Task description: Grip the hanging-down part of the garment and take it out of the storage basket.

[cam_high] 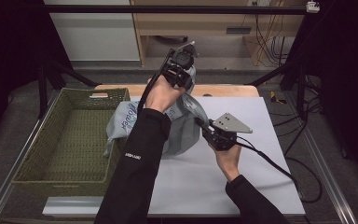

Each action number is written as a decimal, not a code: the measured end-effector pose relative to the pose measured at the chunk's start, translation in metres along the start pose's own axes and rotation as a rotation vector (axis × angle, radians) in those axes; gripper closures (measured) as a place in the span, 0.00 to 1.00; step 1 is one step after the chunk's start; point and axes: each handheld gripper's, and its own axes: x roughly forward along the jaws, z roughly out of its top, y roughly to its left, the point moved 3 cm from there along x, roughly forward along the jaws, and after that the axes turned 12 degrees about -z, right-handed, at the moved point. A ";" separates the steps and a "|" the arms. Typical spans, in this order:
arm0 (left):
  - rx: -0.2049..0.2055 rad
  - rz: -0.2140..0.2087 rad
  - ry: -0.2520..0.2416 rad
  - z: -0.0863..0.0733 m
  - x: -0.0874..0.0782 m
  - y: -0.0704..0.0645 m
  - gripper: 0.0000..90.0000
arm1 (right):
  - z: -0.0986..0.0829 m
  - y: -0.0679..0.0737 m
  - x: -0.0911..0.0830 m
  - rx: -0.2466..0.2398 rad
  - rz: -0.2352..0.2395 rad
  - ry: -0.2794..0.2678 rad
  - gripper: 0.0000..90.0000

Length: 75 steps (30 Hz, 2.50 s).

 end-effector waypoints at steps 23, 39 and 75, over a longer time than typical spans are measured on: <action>0.038 -0.060 0.007 0.006 0.010 -0.022 0.90 | 0.034 -0.052 -0.041 0.005 -0.153 -0.091 0.93; 0.051 -0.086 -0.009 0.011 0.011 -0.032 0.90 | 0.049 -0.071 -0.046 0.014 -0.228 -0.123 0.93; 0.064 -0.096 -0.023 -0.009 0.012 -0.023 0.90 | -0.024 -0.060 -0.091 0.088 -0.001 -0.041 0.01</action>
